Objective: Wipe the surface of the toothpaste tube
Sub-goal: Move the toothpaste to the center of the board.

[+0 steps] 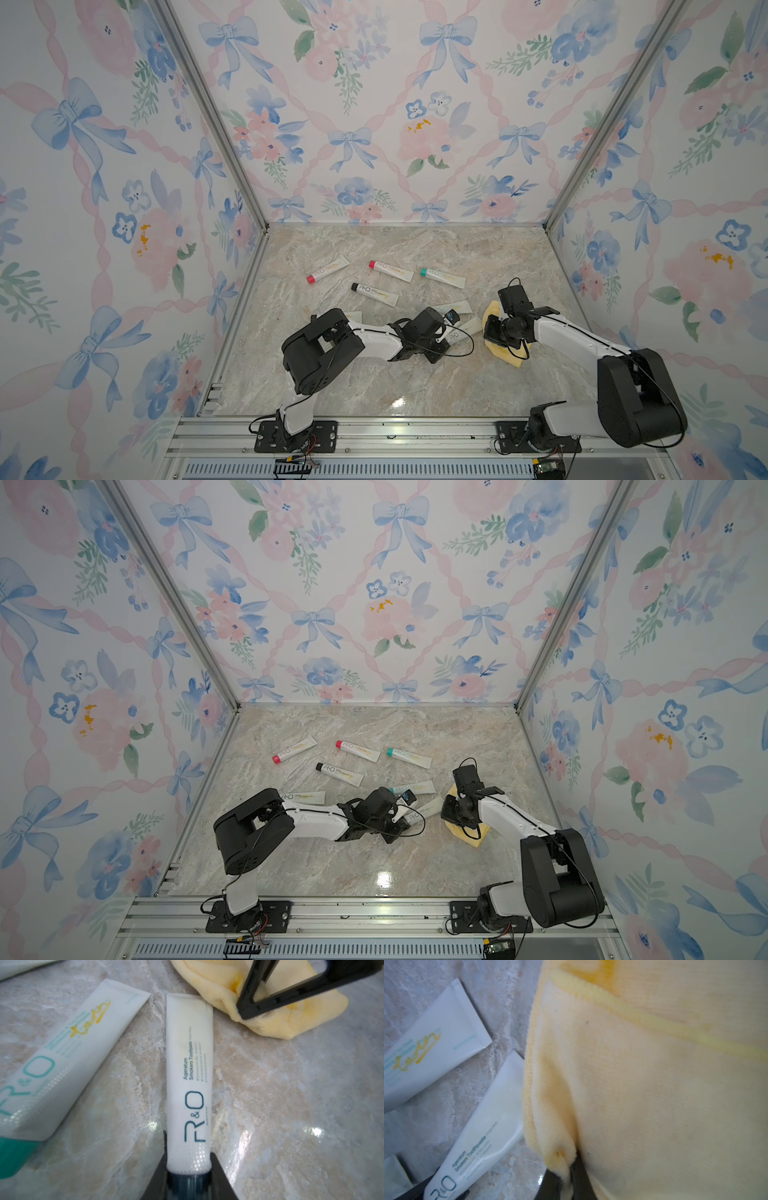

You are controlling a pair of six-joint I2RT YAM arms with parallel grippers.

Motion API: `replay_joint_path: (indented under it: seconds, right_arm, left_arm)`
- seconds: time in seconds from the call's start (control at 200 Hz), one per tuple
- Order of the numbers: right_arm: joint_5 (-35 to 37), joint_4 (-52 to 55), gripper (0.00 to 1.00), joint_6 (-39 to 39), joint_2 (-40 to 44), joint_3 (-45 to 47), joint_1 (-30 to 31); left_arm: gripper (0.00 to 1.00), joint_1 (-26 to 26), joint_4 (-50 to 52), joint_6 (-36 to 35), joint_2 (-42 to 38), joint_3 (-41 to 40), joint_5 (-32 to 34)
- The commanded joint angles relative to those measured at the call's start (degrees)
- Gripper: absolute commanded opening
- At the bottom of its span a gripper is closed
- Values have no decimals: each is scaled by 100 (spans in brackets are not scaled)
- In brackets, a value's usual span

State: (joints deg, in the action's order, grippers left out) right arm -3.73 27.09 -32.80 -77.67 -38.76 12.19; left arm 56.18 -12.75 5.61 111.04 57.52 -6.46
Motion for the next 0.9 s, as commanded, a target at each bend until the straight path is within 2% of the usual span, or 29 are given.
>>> replay_joint_path:
  seconds: [0.0,0.25,0.545,0.895]
  right_arm:
    - [352,224,11,-238,332,129,-65]
    - [613,389,12,-430,989,420,-159]
    - [422,250,12,-501,880,629,-64]
    - [320,-81,12,-645,648,739,238]
  left_arm:
    - [15,-96,527,3,523,345,-149]
    - [17,-213,782,-22,1375,1567,-209]
    - [18,-163,1008,50,2316,2885,-237]
    - [21,-12,1134,65,3082,3968,-16]
